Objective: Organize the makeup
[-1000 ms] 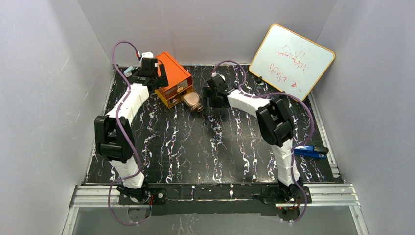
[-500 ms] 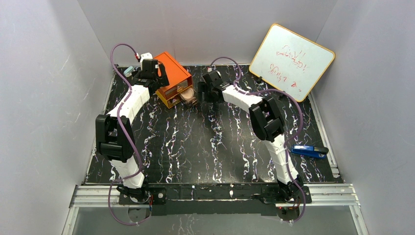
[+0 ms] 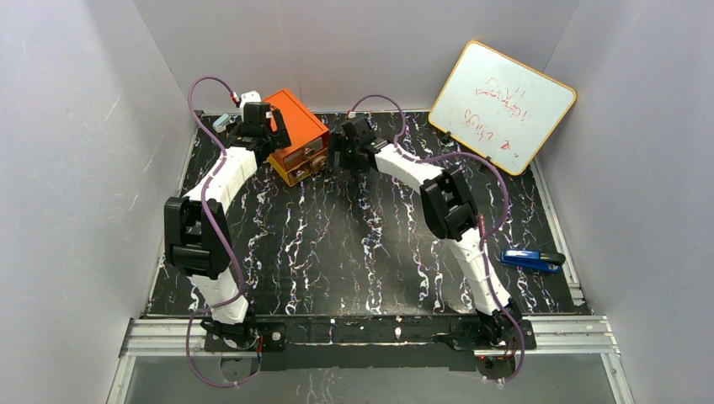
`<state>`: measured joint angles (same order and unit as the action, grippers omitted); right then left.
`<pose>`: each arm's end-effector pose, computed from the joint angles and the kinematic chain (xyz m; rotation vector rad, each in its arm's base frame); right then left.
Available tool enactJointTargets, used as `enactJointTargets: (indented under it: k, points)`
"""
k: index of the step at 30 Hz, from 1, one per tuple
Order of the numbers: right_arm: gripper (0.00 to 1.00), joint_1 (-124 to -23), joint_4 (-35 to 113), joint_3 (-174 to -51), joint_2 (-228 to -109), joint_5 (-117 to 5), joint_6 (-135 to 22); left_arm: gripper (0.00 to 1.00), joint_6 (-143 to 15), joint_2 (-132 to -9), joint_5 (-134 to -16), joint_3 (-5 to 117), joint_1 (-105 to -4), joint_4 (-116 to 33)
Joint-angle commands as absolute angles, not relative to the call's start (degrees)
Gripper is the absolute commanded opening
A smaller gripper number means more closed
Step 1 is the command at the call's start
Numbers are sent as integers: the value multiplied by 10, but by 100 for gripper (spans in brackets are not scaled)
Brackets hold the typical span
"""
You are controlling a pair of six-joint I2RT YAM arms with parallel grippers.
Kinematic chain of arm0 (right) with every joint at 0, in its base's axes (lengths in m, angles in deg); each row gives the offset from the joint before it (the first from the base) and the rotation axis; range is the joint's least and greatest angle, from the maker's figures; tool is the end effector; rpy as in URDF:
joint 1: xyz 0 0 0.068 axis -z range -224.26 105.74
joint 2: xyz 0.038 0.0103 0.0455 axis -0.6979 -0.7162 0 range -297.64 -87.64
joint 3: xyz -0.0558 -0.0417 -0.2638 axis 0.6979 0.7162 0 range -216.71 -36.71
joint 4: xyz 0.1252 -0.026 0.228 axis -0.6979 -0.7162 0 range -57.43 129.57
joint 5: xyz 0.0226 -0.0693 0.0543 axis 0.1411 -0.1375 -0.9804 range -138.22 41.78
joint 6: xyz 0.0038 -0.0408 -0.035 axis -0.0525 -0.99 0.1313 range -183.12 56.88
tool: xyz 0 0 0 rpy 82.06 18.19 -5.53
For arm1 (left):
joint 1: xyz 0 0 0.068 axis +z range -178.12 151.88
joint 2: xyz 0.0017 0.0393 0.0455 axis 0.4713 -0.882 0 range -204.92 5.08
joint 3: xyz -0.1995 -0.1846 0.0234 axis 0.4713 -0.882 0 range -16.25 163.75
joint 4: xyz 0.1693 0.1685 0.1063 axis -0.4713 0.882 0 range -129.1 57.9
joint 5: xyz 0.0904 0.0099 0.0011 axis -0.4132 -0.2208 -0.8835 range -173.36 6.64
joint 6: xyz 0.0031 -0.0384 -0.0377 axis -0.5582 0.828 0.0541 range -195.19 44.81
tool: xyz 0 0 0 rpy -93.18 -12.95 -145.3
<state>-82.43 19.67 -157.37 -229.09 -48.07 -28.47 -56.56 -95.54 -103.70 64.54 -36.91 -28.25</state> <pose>0.4403 0.3459 0.1758 -0.0713 2.3686 0.6432 0.4089 -0.0507 0.2915 -0.3863 2.0344 0.0808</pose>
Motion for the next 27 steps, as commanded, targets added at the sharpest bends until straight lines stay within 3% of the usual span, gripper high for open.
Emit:
enactJointTargets:
  k: [1,7,13,27]
  points:
    - [96,-843,271,-1581,-2312,-527,-267,98,-571,-947,-1033,620,-367,-233]
    - [97,-847,297,-1567,-2303,-539,-279,98,-575,-940,-1037,623,-367,-234]
    - [99,-847,349,-1478,-2242,-512,-303,98,-581,-933,-1035,645,-367,-232]
    - [99,-845,491,-1504,-2286,-595,-315,98,-562,-916,-999,636,-368,-232]
